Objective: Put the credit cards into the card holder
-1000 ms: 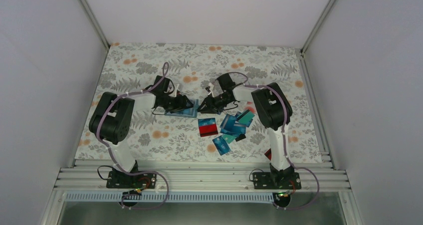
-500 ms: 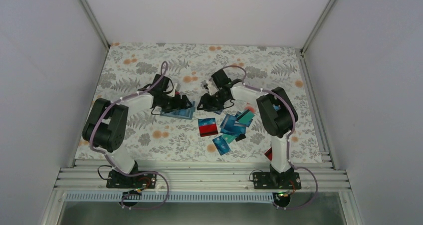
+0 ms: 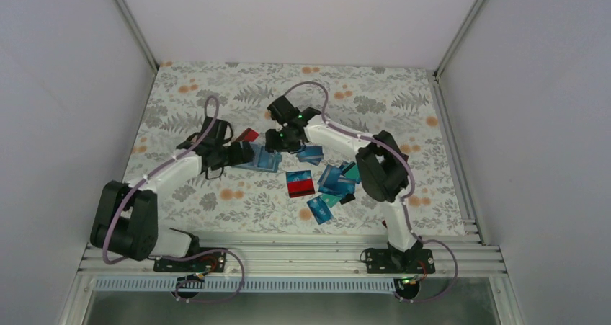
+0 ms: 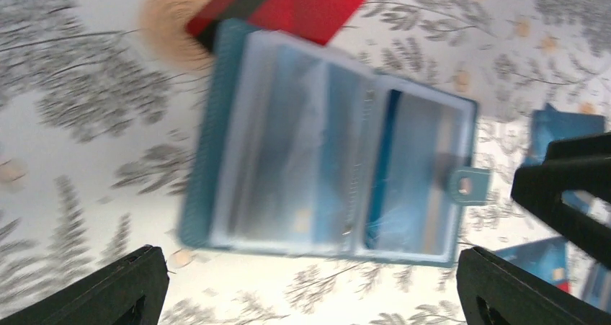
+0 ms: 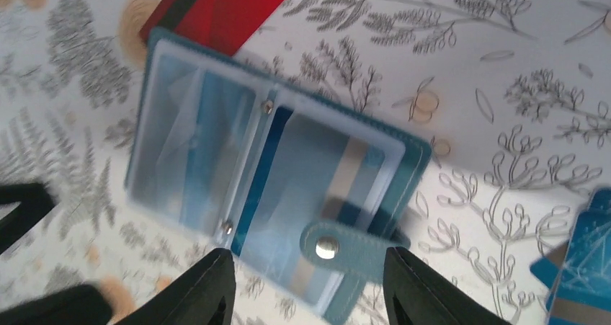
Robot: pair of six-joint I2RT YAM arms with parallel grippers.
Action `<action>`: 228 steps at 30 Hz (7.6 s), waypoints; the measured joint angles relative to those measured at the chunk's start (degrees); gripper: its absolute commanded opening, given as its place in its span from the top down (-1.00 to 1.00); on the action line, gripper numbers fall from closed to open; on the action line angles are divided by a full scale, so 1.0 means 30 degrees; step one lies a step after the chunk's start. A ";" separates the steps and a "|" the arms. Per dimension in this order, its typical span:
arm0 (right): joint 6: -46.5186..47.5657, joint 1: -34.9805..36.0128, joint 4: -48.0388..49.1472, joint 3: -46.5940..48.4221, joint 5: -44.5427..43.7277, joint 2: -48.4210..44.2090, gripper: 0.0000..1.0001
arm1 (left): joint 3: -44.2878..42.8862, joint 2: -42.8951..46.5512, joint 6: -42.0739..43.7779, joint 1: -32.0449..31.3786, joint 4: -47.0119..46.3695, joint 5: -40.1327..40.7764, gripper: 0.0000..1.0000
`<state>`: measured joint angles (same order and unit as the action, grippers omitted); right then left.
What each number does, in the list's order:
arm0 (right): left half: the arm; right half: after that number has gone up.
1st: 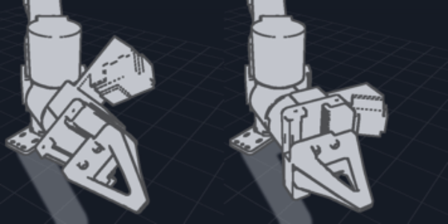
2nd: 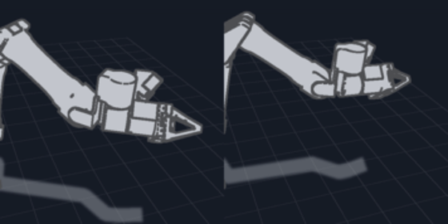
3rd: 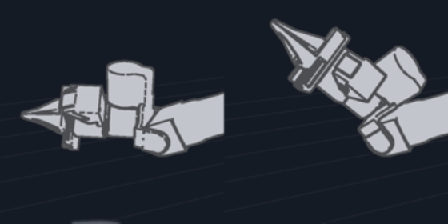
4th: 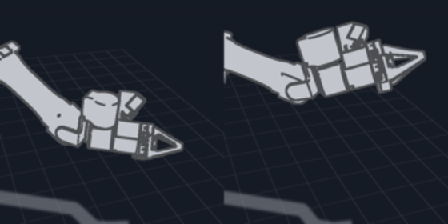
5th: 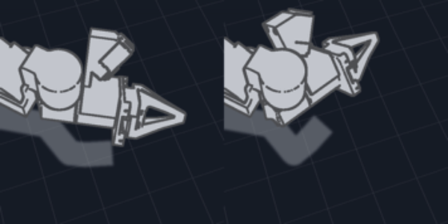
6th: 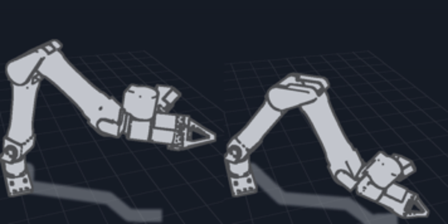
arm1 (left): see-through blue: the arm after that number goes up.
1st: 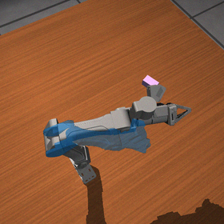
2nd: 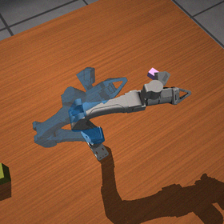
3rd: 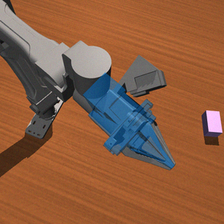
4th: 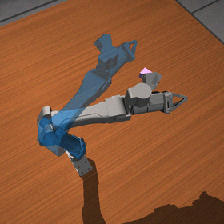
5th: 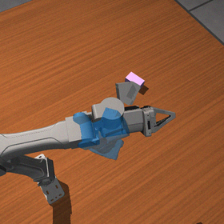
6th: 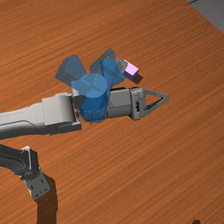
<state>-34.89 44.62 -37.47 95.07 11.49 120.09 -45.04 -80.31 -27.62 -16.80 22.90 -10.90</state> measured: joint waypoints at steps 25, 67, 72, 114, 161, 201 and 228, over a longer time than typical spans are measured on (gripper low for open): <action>-0.2331 0.3053 -0.8728 0.8859 -0.9078 0.6382 -0.08 | 0.3235 0.4014 -0.1574 0.0816 0.0408 0.3140 -0.95; 0.0284 0.0058 -0.1661 -0.2149 -0.7053 0.0175 0.92 | 0.3082 0.0248 0.0168 0.1880 -0.3716 -0.1064 -0.52; 0.0969 -0.0423 -0.0372 -0.2849 -0.5909 0.0131 0.92 | 0.3082 -0.0918 0.0561 0.2127 -0.5013 -0.2841 -0.53; 0.2506 -0.1005 0.1421 -0.3366 -0.3657 0.0087 0.92 | 0.1188 -0.2135 0.0532 0.2718 -0.7941 -0.8393 -0.52; 0.2280 -0.1902 0.2973 -0.3869 -0.0415 0.0124 0.92 | 0.4612 -0.3708 -0.3118 -0.0488 -1.2444 -0.6266 0.95; 0.1173 -0.1399 0.2834 -0.0692 0.4794 0.1829 0.28 | 0.1421 -0.4925 -0.1647 -0.2368 -0.8910 -0.3045 0.95; -0.0007 -0.1632 0.6579 -0.2834 0.5610 0.1596 0.80 | 0.3111 -0.2929 -0.3606 -0.2375 -0.8925 -0.3395 0.93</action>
<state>-34.92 39.72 -17.74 86.56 28.32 124.88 -35.70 -89.10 -38.44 -23.92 -3.88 -21.08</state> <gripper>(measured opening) 0.101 0.035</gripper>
